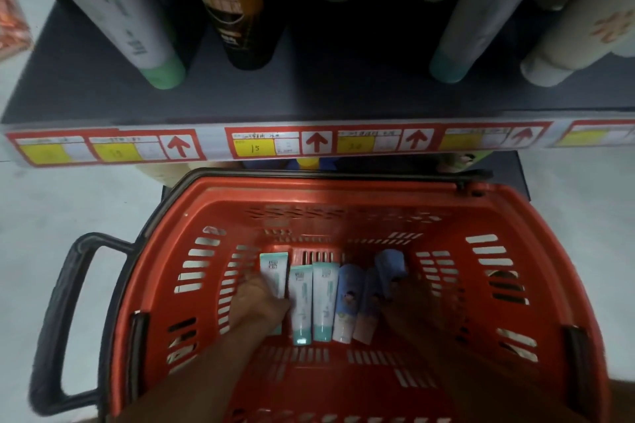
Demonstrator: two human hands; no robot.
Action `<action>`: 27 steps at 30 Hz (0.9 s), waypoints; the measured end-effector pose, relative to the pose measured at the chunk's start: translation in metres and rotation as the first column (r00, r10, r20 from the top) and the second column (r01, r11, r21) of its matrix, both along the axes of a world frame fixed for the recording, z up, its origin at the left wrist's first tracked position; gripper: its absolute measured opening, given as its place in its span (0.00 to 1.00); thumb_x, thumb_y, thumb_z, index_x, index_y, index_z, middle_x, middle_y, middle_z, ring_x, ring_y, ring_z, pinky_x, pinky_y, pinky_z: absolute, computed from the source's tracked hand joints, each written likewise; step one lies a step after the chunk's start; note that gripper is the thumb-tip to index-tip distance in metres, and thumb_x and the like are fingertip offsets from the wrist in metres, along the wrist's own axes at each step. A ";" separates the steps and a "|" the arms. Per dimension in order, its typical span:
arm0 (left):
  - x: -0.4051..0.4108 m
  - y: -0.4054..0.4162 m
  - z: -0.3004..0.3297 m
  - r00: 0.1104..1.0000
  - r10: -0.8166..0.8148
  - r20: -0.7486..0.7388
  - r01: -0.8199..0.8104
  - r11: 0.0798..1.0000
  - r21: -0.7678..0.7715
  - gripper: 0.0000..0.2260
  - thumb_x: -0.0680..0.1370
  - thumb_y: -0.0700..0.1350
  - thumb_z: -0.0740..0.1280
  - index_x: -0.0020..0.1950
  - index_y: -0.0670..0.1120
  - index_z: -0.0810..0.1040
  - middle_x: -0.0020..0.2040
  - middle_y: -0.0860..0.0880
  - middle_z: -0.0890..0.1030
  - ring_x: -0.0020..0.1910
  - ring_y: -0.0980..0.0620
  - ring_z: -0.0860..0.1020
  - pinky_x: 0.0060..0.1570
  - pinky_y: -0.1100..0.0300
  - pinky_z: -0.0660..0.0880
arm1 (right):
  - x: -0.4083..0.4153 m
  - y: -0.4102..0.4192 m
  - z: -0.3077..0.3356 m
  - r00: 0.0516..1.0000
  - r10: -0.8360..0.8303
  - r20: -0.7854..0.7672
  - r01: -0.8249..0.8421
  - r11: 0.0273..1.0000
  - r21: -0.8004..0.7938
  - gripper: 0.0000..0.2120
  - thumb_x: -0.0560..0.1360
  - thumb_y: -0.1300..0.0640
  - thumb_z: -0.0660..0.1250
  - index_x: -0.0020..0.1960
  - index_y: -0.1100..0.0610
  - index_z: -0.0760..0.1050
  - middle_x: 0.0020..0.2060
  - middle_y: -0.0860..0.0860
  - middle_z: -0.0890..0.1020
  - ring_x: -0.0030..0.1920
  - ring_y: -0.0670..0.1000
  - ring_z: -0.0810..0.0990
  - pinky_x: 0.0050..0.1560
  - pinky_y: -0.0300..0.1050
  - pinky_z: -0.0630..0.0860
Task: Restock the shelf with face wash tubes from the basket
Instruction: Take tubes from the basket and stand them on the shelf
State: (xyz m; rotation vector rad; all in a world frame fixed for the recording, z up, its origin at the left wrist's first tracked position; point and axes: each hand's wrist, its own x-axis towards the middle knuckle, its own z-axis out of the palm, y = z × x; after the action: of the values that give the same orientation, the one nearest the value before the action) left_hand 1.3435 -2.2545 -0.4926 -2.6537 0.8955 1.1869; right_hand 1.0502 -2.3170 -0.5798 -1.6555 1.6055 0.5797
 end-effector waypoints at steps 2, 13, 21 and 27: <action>0.000 -0.003 0.012 0.999 0.034 -0.024 -0.035 0.998 -0.057 0.34 0.68 0.57 0.80 0.66 0.45 0.71 0.62 0.45 0.81 0.61 0.45 0.81 0.58 0.54 0.79 | -0.001 0.000 -0.006 0.987 -0.083 0.137 0.097 0.991 -0.096 0.37 0.80 0.39 0.46 0.57 0.69 0.80 0.50 0.65 0.83 0.48 0.69 0.84 0.50 0.65 0.81; -0.026 -0.016 0.109 0.979 0.030 -0.203 -0.104 0.924 -0.368 0.27 0.66 0.48 0.82 0.55 0.51 0.68 0.46 0.53 0.81 0.44 0.51 0.82 0.40 0.59 0.78 | 0.031 -0.008 0.198 0.929 -0.259 0.265 0.329 0.907 -0.265 0.19 0.74 0.55 0.73 0.62 0.60 0.73 0.49 0.53 0.78 0.56 0.57 0.81 0.47 0.40 0.70; -0.061 -0.018 0.200 0.982 -0.082 -0.169 -0.035 0.802 -0.596 0.26 0.68 0.48 0.82 0.55 0.51 0.68 0.49 0.54 0.79 0.48 0.51 0.81 0.34 0.66 0.71 | 0.019 -0.002 0.284 0.905 -0.212 0.369 0.375 0.809 -0.452 0.17 0.71 0.47 0.72 0.52 0.52 0.67 0.49 0.52 0.80 0.50 0.56 0.82 0.44 0.48 0.77; -0.099 -0.029 0.271 0.978 -0.159 -0.133 0.005 0.660 -0.751 0.24 0.70 0.48 0.82 0.55 0.52 0.69 0.47 0.59 0.78 0.44 0.60 0.80 0.34 0.70 0.77 | -0.001 -0.016 0.353 0.850 -0.166 0.499 0.451 0.719 -0.529 0.18 0.63 0.43 0.67 0.50 0.49 0.70 0.43 0.47 0.79 0.42 0.51 0.81 0.33 0.44 0.72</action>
State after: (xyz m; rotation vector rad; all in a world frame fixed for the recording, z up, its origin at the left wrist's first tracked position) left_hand 1.2447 -2.2833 -0.2214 -3.0483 1.8868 1.2517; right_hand 1.0491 -2.3331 -0.2270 -1.7265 1.7892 -0.5505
